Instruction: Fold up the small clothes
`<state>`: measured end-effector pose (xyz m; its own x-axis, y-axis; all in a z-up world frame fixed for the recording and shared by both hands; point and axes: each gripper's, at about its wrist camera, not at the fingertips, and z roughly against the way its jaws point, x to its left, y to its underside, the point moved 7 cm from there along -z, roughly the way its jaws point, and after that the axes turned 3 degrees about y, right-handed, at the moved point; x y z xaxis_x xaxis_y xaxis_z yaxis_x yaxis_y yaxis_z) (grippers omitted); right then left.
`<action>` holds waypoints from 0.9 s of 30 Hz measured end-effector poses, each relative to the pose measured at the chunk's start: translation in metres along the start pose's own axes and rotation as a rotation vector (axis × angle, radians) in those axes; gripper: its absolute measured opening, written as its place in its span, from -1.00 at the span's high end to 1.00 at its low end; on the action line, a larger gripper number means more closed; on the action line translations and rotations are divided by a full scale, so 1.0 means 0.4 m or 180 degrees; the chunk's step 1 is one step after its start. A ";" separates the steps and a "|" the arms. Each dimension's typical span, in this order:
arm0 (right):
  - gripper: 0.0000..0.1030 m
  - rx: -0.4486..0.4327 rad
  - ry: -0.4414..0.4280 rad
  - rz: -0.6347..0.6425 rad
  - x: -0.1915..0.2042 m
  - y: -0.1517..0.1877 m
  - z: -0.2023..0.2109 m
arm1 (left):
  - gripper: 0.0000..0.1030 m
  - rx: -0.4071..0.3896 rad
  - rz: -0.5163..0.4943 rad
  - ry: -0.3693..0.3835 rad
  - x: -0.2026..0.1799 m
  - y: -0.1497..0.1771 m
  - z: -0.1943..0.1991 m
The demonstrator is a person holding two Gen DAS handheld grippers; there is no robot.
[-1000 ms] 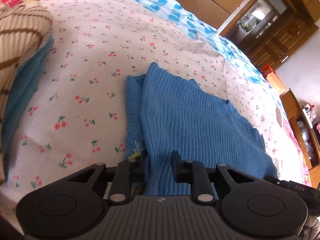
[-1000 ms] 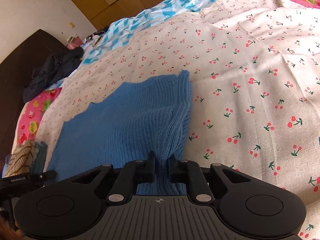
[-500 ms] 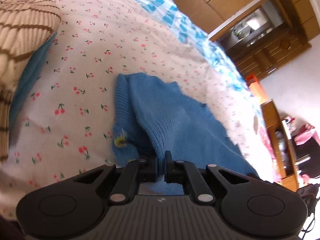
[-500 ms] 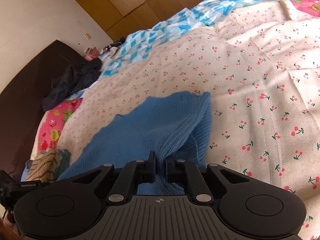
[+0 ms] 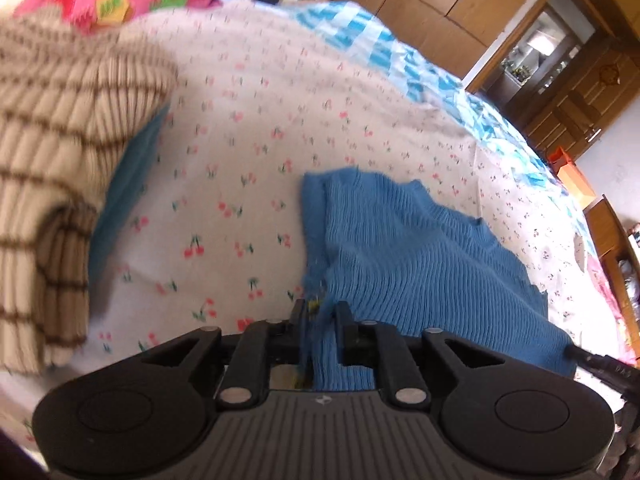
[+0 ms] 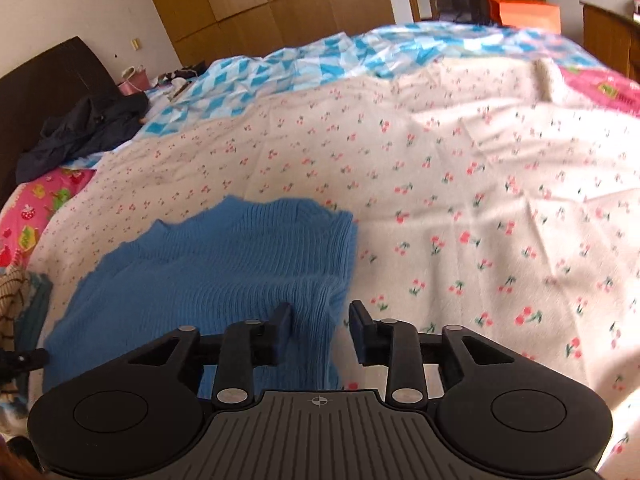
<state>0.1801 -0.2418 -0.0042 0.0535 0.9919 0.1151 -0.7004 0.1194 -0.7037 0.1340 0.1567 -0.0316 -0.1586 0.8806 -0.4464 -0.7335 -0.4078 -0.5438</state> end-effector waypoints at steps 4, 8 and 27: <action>0.07 -0.0079 0.0316 0.0244 -0.001 -0.020 -0.025 | 0.36 -0.0191 -0.0209 -0.0268 0.011 -0.033 0.014; 0.08 -0.0065 -0.0251 0.0235 0.090 -0.048 -0.040 | 0.36 -0.0293 -0.0273 -0.0196 -0.011 -0.055 0.003; 0.93 0.0194 -0.0901 0.0268 0.321 -0.085 -0.191 | 0.31 -0.0272 -0.0589 -0.0053 -0.133 -0.072 -0.147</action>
<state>0.2651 -0.1151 -0.0191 -0.2011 0.9458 0.2549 -0.7358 0.0259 -0.6767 0.2026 0.1074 -0.0339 -0.0377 0.9460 -0.3220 -0.6926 -0.2570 -0.6740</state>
